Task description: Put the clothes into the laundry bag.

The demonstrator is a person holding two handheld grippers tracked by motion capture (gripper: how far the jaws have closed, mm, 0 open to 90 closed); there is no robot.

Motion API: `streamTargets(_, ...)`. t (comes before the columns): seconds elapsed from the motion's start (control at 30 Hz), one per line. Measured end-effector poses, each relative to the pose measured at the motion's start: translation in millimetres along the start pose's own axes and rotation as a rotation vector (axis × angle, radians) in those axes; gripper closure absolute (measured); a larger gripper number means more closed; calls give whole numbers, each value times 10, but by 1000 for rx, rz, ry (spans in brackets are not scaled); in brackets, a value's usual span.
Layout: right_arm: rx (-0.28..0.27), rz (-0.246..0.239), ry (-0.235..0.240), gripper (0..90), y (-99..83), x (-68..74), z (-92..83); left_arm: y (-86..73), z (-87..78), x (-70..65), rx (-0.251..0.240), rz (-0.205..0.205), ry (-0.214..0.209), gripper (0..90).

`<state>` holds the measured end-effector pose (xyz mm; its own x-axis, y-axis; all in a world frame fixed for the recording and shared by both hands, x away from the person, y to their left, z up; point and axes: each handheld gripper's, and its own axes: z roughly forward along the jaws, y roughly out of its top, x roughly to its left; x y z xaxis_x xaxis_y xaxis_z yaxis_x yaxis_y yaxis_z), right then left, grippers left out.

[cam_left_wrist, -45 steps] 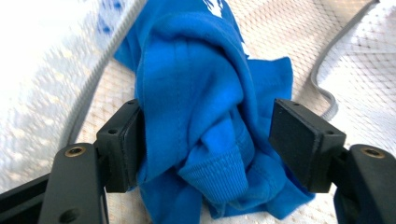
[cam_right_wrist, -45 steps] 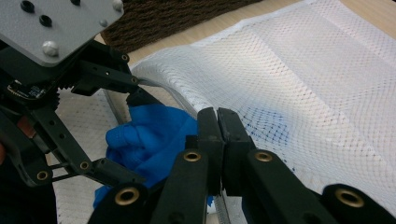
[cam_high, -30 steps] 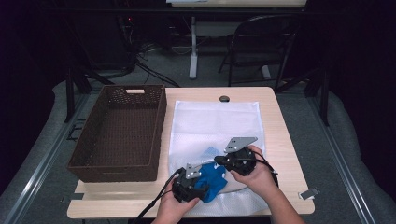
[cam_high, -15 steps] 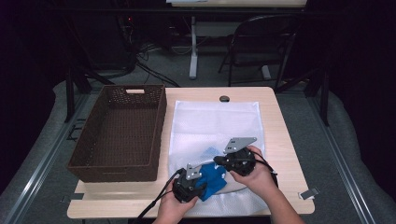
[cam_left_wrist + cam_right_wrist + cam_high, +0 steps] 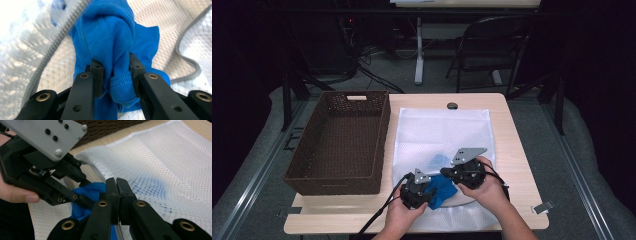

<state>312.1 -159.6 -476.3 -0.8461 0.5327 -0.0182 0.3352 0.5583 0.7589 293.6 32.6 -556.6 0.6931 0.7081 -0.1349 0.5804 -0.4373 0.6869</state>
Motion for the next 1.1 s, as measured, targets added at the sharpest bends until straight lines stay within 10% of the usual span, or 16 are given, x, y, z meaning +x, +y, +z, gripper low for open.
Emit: streamTargets(1.1, 18, -9, 12, 891, -9, 33, 57, 181, 167, 133, -27, -113, 39, 616)
